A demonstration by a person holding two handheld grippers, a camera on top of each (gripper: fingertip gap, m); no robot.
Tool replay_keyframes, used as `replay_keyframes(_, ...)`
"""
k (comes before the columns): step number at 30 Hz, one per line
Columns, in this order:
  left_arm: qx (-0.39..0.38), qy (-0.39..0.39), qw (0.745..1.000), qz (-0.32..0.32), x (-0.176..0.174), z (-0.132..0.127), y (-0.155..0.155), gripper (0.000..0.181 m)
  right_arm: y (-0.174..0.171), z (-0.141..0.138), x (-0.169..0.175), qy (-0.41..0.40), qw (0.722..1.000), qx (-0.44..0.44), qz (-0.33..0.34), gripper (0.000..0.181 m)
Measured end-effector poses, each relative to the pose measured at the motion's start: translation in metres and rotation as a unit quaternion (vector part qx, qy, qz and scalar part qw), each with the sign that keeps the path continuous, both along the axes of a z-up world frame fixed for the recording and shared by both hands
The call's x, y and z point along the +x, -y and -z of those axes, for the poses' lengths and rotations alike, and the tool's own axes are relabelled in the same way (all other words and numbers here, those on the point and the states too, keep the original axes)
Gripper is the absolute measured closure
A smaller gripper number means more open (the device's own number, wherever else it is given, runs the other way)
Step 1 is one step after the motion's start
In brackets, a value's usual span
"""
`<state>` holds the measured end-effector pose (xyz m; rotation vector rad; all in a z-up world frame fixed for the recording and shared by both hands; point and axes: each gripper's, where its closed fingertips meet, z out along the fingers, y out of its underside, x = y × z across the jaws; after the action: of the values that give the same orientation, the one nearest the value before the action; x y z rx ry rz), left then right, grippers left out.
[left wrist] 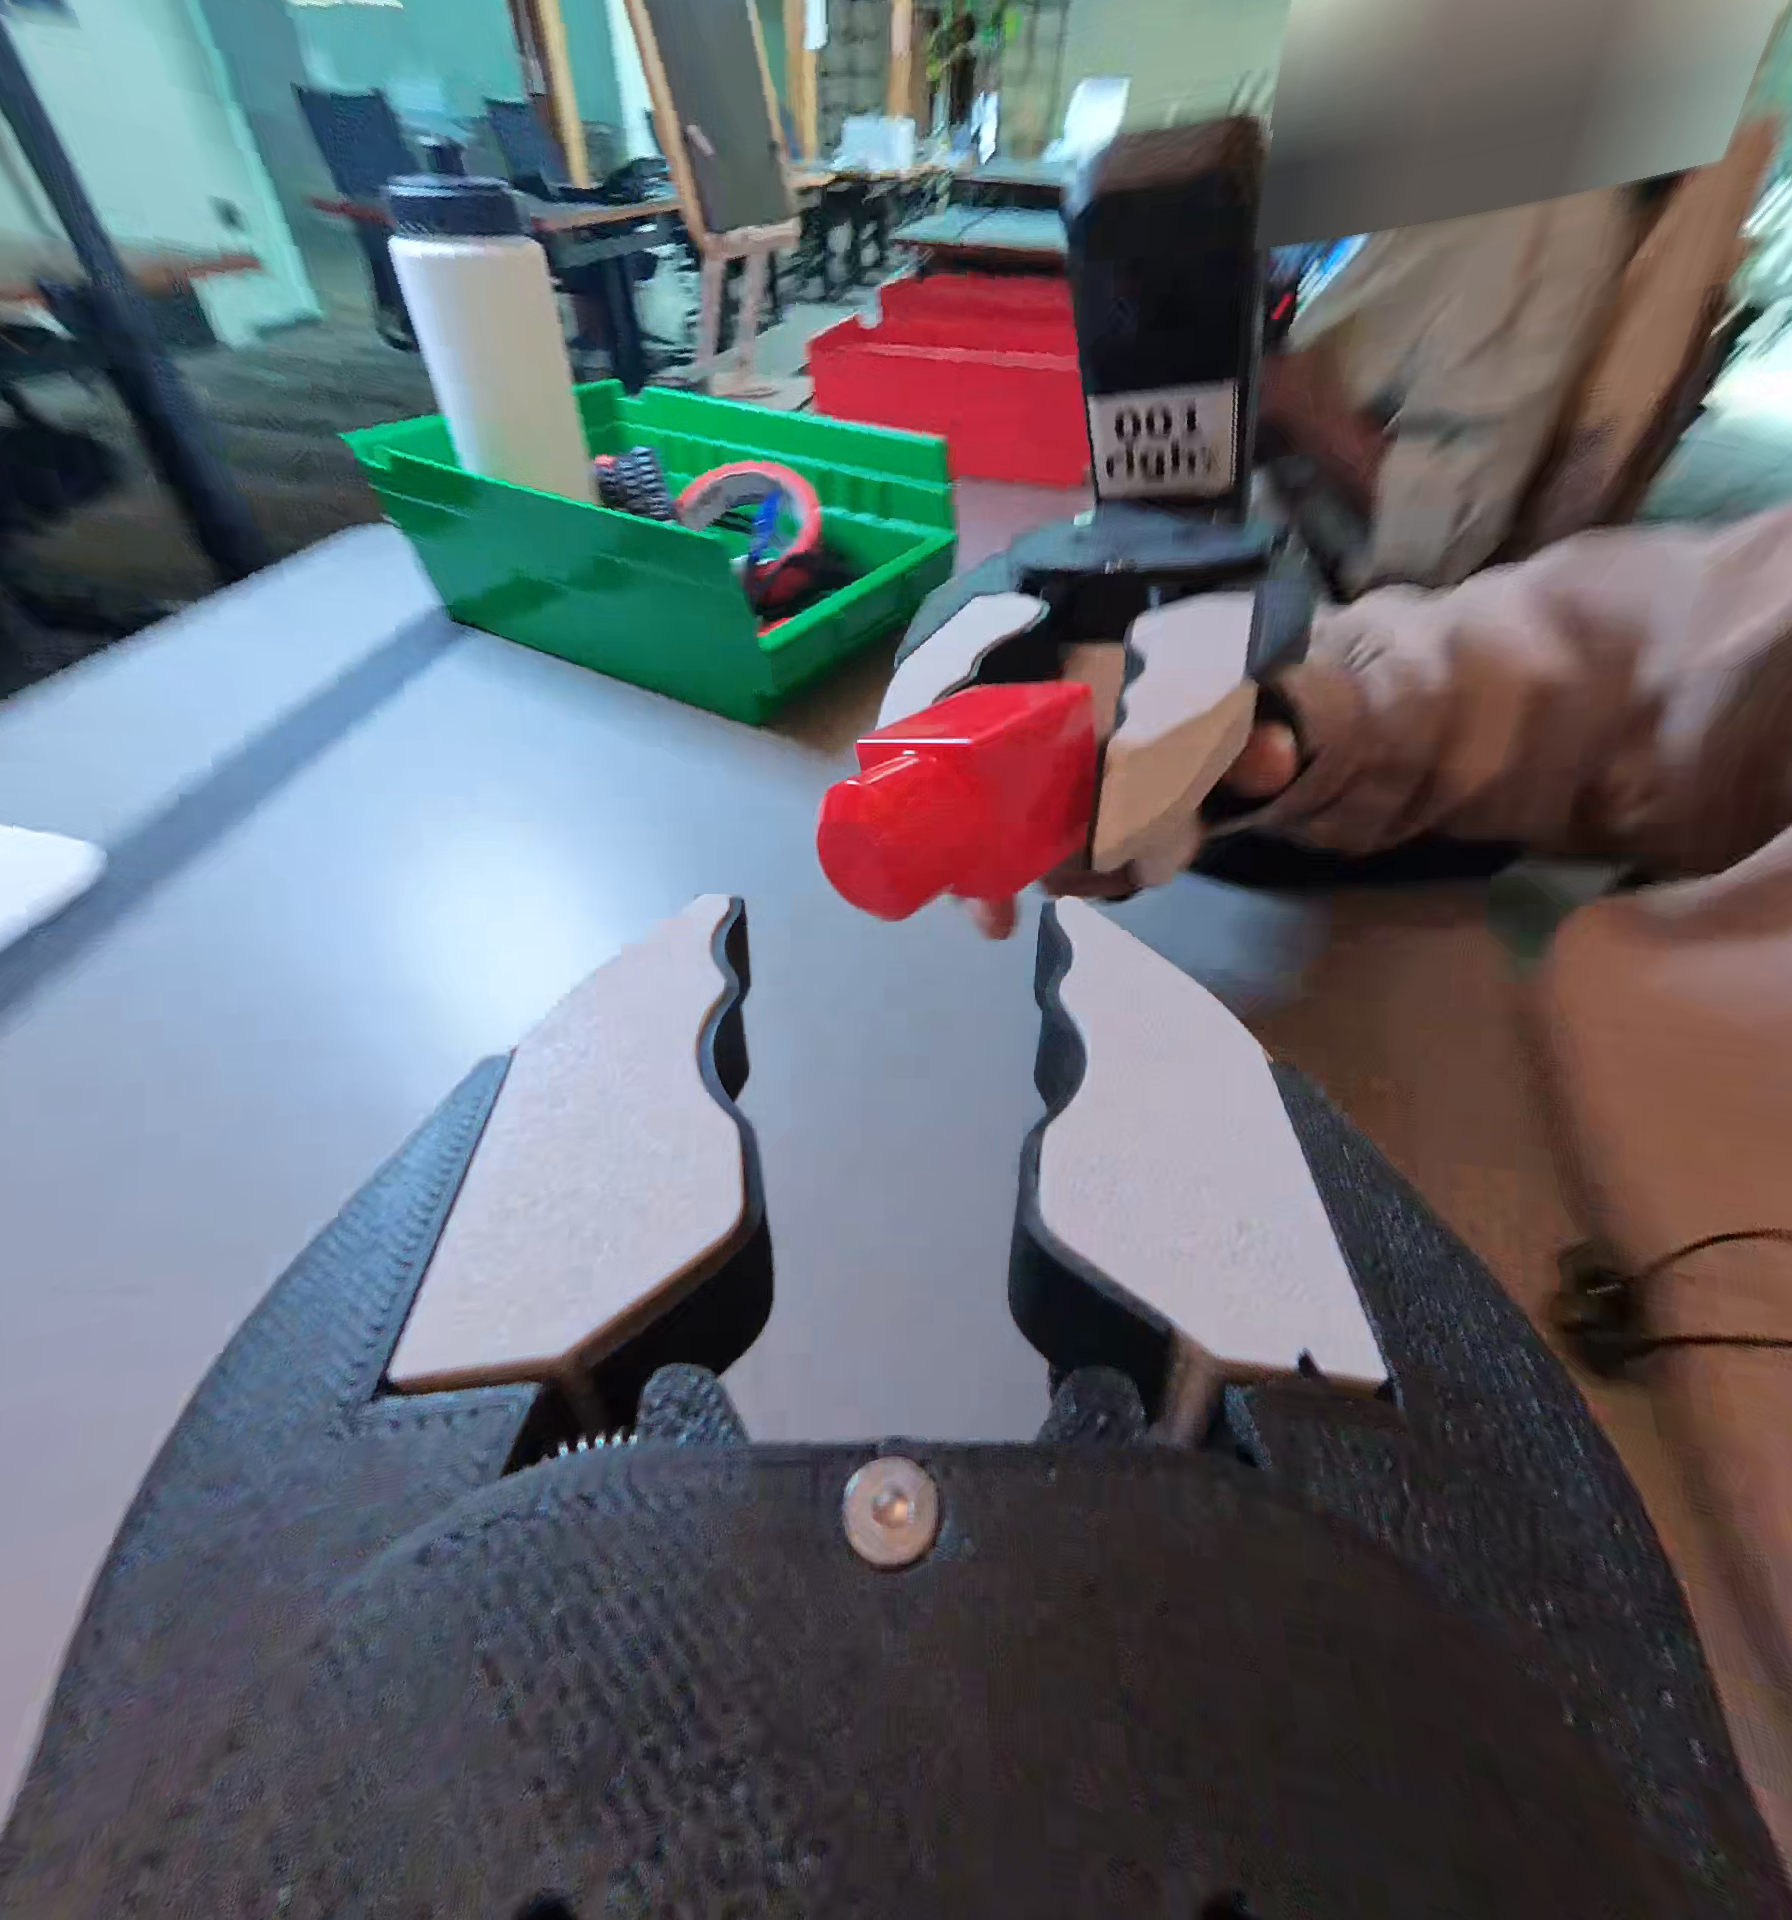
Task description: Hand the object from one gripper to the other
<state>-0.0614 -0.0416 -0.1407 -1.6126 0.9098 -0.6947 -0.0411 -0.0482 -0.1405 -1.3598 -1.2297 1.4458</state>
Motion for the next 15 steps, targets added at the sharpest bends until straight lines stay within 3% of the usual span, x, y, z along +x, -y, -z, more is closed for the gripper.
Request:
replay_keyframes(3, 0.12, -0.112, 0.986, -0.027, 0.002, 0.007, -0.001, 0.129, 0.003, -0.001, -0.001, 0.002, 0.992, -0.118, -0.039, 0.141)
replay_keyframes(5, 0.16, -0.157, 0.974, -0.042, 0.003, 0.011, -0.002, 0.131, 0.01, -0.001, -0.001, 0.008, 0.979, -0.188, -0.077, 0.141)
replay_keyframes(11, 0.183, -0.129, 0.975, -0.013, 0.012, 0.004, 0.009, 0.145, 0.02, -0.006, 0.001, 0.001, 0.937, -0.313, -0.154, 0.143)
replay_keyframes(15, 0.11, -0.084, 0.99, -0.012, 0.011, 0.006, 0.006, 0.148, 0.009, -0.01, 0.001, -0.02, 0.958, -0.264, -0.109, 0.139)
